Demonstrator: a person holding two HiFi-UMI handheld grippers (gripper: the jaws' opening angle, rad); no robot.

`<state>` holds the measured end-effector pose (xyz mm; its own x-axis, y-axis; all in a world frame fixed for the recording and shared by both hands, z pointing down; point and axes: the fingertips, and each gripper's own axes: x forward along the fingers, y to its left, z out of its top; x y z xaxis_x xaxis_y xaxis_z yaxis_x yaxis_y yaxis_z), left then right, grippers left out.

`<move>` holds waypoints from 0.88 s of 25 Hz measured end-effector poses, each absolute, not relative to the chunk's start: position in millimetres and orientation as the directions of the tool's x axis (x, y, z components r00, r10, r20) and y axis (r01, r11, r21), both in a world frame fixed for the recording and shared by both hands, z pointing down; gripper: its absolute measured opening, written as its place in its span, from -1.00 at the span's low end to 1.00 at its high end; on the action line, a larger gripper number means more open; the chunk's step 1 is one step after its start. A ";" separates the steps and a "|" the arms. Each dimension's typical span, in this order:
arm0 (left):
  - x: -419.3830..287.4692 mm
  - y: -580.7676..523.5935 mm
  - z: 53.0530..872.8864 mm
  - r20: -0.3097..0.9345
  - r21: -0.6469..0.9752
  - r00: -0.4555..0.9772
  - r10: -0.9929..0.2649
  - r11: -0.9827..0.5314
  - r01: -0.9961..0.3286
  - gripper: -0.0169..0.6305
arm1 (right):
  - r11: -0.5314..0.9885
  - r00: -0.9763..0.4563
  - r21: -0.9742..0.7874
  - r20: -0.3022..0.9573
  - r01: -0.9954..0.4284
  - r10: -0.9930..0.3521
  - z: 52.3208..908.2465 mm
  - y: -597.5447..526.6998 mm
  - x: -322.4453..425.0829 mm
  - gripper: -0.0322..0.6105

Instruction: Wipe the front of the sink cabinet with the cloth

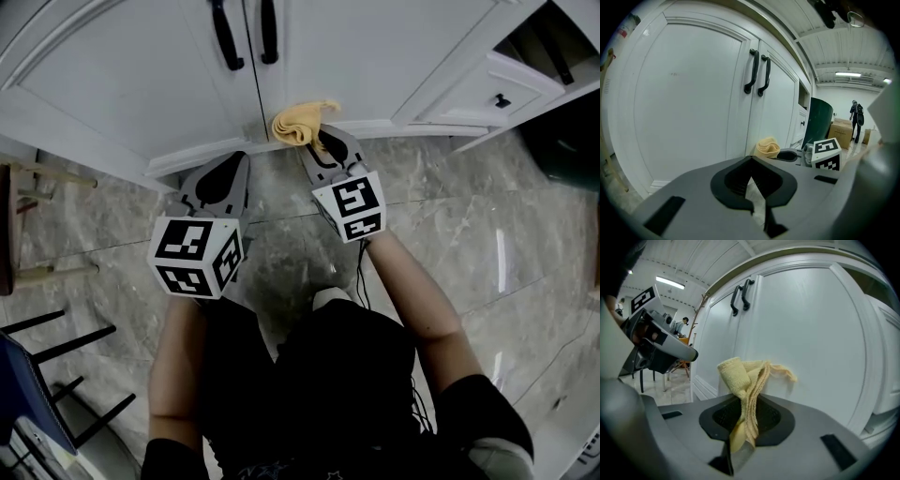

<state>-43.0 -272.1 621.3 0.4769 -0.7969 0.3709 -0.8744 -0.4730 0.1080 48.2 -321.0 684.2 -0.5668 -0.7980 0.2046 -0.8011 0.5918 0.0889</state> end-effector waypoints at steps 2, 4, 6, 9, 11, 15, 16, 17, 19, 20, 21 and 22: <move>-37.6 -273.2 624.3 0.375 0.108 0.484 -0.791 -0.481 -0.870 -0.90 | 0.552 -0.528 0.072 0.210 -0.831 -0.823 689.9 -324.3 70.5 -0.65; -31.2 -274.9 627.3 0.380 0.109 0.494 -0.782 -0.492 -0.864 -0.90 | 0.504 -0.482 0.065 0.214 -0.861 -0.850 695.3 -328.5 96.9 -0.65; -24.4 -277.0 630.6 0.386 0.112 0.503 -0.773 -0.502 -0.858 -0.90 | 0.458 -0.435 0.066 0.218 -0.887 -0.874 699.1 -332.5 122.7 -0.65; -12.3 -278.8 634.3 0.390 0.114 0.519 -0.761 -0.519 -0.847 -0.90 | 0.396 -0.372 0.073 0.227 -0.915 -0.900 702.3 -335.8 158.4 -0.65; -3.1 -279.0 635.2 0.391 0.110 0.534 -0.750 -0.538 -0.836 -0.90 | 0.359 -0.334 0.077 0.229 -0.930 -0.914 702.9 -336.8 180.9 -0.65; 11.1 -281.5 638.3 0.396 0.100 0.554 -0.732 -0.565 -0.819 -0.90 | 0.284 -0.259 0.084 0.234 -0.955 -0.937 704.3 -338.6 223.2 -0.65; 13.0 -281.8 639.6 0.398 0.102 0.557 -0.729 -0.568 -0.817 -0.90 | 0.265 -0.239 0.084 0.235 -0.961 -0.942 705.0 -338.6 233.2 -0.65; 14.4 -281.9 641.1 0.400 0.104 0.559 -0.727 -0.570 -0.815 -0.90 | 0.247 -0.221 0.084 0.237 -0.965 -0.946 705.6 -338.5 242.4 -0.65; 15.0 -280.3 644.0 0.405 0.112 0.563 -0.721 -0.572 -0.813 -0.90 | 0.215 -0.189 0.084 0.244 -0.973 -0.951 706.9 -336.7 258.1 -0.65; 14.4 -278.7 645.6 0.408 0.118 0.565 -0.718 -0.572 -0.812 -0.90 | 0.202 -0.176 0.085 0.248 -0.976 -0.953 707.5 -334.9 264.4 -0.65; 13.3 -277.1 647.1 0.410 0.123 0.566 -0.715 -0.571 -0.811 -0.90 | 0.190 -0.164 0.086 0.251 -0.978 -0.954 707.7 -333.2 270.0 -0.65; 12.1 -276.0 648.1 0.412 0.126 0.567 -0.714 -0.571 -0.811 -0.90 | 0.179 -0.152 0.086 0.253 -0.980 -0.955 707.5 -331.8 275.1 -0.65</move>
<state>12.1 -276.0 648.1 0.5665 -0.7139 0.4116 -0.8112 -0.5710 0.1261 275.1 -331.8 707.5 -0.1519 -0.9554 0.2533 -0.9801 0.1787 0.0864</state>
